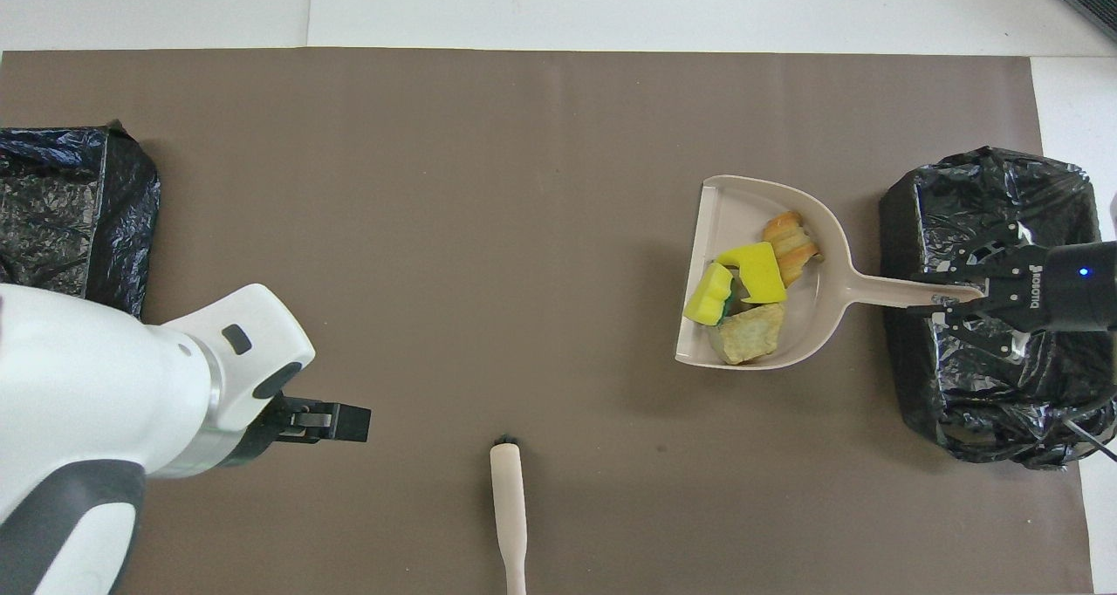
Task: Sweep and dump trash in bin
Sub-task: 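Tip the dustpan over the bin with the right gripper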
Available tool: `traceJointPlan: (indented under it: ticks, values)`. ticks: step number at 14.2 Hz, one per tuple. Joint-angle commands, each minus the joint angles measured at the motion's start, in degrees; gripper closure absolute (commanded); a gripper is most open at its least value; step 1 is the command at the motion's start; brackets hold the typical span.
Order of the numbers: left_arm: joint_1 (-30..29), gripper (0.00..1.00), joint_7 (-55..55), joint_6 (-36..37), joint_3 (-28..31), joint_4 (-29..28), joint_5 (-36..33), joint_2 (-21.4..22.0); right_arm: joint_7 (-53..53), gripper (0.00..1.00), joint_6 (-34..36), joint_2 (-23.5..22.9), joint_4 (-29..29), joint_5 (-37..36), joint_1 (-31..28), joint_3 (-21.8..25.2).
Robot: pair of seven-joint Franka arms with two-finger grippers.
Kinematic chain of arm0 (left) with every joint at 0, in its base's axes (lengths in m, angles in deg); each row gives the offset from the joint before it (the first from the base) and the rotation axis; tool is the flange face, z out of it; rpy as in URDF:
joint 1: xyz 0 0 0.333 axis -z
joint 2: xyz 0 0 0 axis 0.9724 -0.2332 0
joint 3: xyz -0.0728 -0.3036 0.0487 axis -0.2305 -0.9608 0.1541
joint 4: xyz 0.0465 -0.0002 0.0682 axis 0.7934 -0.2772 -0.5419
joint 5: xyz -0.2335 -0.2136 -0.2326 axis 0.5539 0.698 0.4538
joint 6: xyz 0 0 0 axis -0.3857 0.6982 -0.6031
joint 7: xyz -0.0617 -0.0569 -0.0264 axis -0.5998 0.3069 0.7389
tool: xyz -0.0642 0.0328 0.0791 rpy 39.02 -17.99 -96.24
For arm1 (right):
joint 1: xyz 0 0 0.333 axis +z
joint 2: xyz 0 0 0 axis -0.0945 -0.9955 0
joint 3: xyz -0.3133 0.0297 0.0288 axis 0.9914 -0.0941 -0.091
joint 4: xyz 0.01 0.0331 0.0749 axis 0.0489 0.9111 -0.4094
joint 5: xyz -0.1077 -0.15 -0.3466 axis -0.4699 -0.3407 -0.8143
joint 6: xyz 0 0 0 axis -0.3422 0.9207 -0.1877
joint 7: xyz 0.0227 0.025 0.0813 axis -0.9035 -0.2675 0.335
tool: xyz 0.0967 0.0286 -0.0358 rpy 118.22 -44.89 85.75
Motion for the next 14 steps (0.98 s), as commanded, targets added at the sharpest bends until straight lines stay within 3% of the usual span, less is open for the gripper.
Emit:
traceJointPlan:
  ticks: [1,5,8,11,14]
  values:
    - [-4.76,0.00,4.38,5.55,-0.89,6.83,-2.22,-1.18,4.51,1.00,4.69,0.43,-1.82,2.77,-0.23,3.99]
    - [-9.86,0.00,9.31,6.09,-0.54,13.59,-4.69,-3.02,9.70,1.00,11.81,0.34,-4.63,2.77,-0.23,11.12]
    - [-11.36,0.00,12.47,11.00,-0.11,22.90,-6.88,-9.69,12.61,1.00,16.55,-0.27,-7.52,2.33,-0.40,16.30]
    - [-8.75,0.00,16.60,12.77,5.50,28.28,-9.17,-14.01,13.93,1.00,21.66,-2.20,-12.00,1.54,-0.49,21.04]
    - [-4.96,0.00,18.02,11.80,9.91,28.73,-9.26,-14.02,16.04,1.00,25.09,-4.48,-15.78,-1.00,-1.62,23.35]
